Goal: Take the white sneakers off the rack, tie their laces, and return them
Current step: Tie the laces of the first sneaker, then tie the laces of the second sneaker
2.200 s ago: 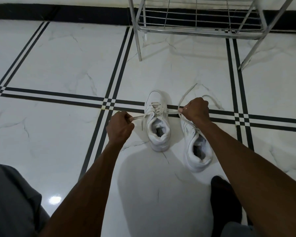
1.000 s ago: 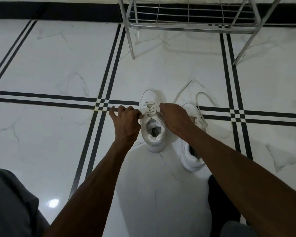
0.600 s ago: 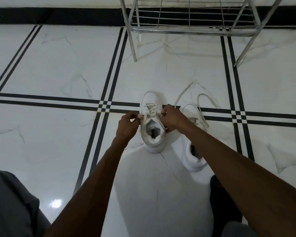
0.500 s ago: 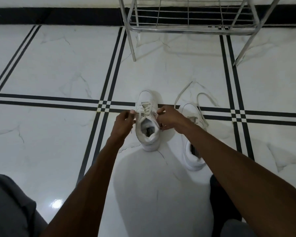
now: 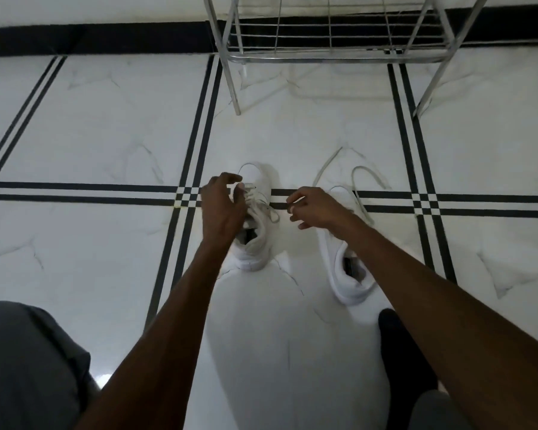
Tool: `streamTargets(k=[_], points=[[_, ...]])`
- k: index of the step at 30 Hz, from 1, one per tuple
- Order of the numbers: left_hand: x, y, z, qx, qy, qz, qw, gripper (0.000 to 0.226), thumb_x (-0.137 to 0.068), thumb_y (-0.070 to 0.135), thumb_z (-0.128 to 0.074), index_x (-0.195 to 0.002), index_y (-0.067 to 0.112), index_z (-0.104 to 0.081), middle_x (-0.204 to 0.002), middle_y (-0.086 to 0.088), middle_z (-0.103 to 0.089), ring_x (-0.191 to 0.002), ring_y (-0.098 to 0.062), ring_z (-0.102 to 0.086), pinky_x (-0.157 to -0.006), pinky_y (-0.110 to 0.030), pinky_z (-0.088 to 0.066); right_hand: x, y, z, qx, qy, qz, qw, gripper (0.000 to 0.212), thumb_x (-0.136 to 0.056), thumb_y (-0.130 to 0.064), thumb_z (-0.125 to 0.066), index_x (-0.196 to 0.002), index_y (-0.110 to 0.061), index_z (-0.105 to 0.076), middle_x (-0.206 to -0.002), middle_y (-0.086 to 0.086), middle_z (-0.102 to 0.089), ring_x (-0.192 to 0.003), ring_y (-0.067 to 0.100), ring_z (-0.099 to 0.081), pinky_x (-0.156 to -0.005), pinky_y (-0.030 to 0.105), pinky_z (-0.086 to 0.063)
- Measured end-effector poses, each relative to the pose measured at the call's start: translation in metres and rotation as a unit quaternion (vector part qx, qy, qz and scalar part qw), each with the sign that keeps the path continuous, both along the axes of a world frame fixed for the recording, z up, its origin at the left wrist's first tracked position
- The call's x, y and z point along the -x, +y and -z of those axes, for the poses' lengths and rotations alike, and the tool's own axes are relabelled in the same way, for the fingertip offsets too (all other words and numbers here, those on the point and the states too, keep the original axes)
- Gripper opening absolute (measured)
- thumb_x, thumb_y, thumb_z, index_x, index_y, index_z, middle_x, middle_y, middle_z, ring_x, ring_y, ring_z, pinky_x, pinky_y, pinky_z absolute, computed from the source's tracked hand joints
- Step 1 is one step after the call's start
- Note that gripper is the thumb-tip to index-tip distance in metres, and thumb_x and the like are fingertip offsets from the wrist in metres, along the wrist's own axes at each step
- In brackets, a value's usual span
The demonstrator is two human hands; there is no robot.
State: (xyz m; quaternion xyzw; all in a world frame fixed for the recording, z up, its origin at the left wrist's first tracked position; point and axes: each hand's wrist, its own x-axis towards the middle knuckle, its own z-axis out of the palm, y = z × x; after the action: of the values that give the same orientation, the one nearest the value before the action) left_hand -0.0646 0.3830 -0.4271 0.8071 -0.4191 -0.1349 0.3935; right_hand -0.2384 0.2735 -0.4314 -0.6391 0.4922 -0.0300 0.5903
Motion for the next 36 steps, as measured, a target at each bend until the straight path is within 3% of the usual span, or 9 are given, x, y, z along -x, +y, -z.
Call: streamTargets(k=[3, 6, 8, 12, 16, 20, 23, 29, 36], points=[[0.036, -0.018, -0.010, 0.018, 0.015, 0.078, 0.997, 0.014, -0.099, 0.013, -0.056, -0.100, 0.009, -0.069, -0.092, -0.005, -0.074, -0.086, -0.022, -0.069, -0.078, -0.036, -0.057, 0.026, -0.013, -0.020, 0.015, 0.013, 0.020, 1.000, 0.026, -0.090, -0.008, -0.066, -0.116, -0.006, -0.066, -0.107, 0.014, -0.076, -0.096, 0.023, -0.076, -0.063, 0.024, -0.056], [0.075, -0.031, -0.007, -0.077, 0.153, 0.186, 0.968, 0.019, -0.102, 0.017, -0.059, -0.099, 0.002, -0.069, -0.085, -0.010, -0.075, -0.075, -0.029, -0.074, -0.066, -0.043, -0.064, 0.062, -0.026, -0.032, 0.056, 0.057, 0.019, 0.997, 0.013, -0.087, -0.013, -0.070, -0.100, -0.010, -0.070, -0.096, 0.012, -0.078, -0.091, 0.025, -0.077, -0.059, 0.024, -0.052], [0.096, -0.033, 0.002, -0.140, 0.217, 0.229, 0.939, 0.023, -0.102, 0.020, -0.061, -0.102, -0.002, -0.070, -0.088, -0.015, -0.076, -0.075, -0.028, -0.074, -0.070, -0.050, -0.065, 0.086, -0.033, -0.038, 0.087, 0.091, 0.013, 0.992, 0.003, -0.086, -0.018, -0.072, -0.087, -0.015, -0.070, -0.091, 0.012, -0.079, -0.087, 0.026, -0.077, -0.061, 0.027, -0.053], [0.130, -0.030, 0.020, -0.182, 0.202, 0.237, 0.933, 0.033, -0.096, 0.038, -0.068, -0.101, 0.006, -0.068, -0.092, -0.007, -0.075, -0.075, -0.024, -0.076, -0.074, -0.047, -0.064, 0.132, -0.039, -0.035, 0.051, 0.178, 0.019, 0.983, 0.038, -0.085, -0.041, -0.077, -0.098, -0.006, -0.070, -0.091, 0.011, -0.076, -0.074, 0.016, -0.071, -0.061, 0.026, -0.056], [0.139, -0.031, 0.025, -0.181, 0.185, 0.195, 0.946, 0.048, -0.081, 0.064, -0.074, -0.092, 0.018, -0.068, -0.091, 0.002, -0.073, -0.081, -0.018, -0.073, -0.072, -0.033, -0.060, 0.153, -0.027, -0.025, -0.128, 0.182, 0.061, 0.973, 0.067, -0.082, -0.058, -0.072, -0.108, 0.004, -0.067, -0.101, 0.018, -0.073, -0.088, 0.027, -0.073, -0.077, 0.038, -0.064], [0.140, -0.034, 0.026, -0.161, 0.156, 0.193, 0.955, 0.031, -0.085, 0.040, -0.080, -0.098, 0.013, -0.072, -0.097, 0.002, -0.073, -0.077, -0.012, -0.069, -0.060, -0.012, -0.046, 0.143, -0.016, -0.008, -0.108, 0.089, 0.135, 0.981, 0.059, -0.085, -0.049, -0.074, -0.110, 0.004, -0.069, -0.109, 0.020, -0.074, -0.092, 0.027, -0.073, -0.078, 0.035, -0.065], [0.136, -0.034, 0.024, -0.135, 0.167, 0.165, 0.963, 0.016, -0.088, 0.023, -0.077, -0.099, 0.012, -0.074, -0.100, 0.001, -0.075, -0.073, -0.007, -0.067, -0.059, -0.007, -0.044, 0.125, -0.020, -0.007, -0.084, 0.063, 0.139, 0.985, 0.044, -0.087, -0.040, -0.076, -0.111, -0.004, -0.071, -0.110, 0.015, -0.075, -0.092, 0.022, -0.071, -0.084, 0.037, -0.063], [0.116, -0.030, 0.028, -0.125, 0.153, 0.134, 0.971, 0.023, -0.087, 0.031, -0.073, -0.086, 0.008, -0.071, -0.083, -0.007, -0.075, -0.080, -0.025, -0.071, -0.077, -0.042, -0.059, 0.093, -0.021, -0.012, -0.042, 0.068, 0.068, 0.994, 0.030, -0.087, -0.021, -0.078, -0.102, 0.004, -0.072, -0.109, 0.022, -0.073, -0.087, 0.024, -0.067, -0.089, 0.042, -0.062], [0.106, -0.028, 0.025, -0.070, 0.085, 0.117, 0.987, 0.010, -0.095, 0.012, -0.067, -0.090, 0.004, -0.064, -0.086, -0.009, -0.075, -0.080, -0.026, -0.072, -0.077, -0.049, -0.058, 0.071, -0.019, -0.008, 0.110, 0.093, 0.051, 0.988, 0.018, -0.090, -0.011, -0.072, -0.086, 0.006, -0.067, -0.096, 0.028, -0.073, -0.089, 0.039, -0.074, -0.079, 0.056, -0.061]])
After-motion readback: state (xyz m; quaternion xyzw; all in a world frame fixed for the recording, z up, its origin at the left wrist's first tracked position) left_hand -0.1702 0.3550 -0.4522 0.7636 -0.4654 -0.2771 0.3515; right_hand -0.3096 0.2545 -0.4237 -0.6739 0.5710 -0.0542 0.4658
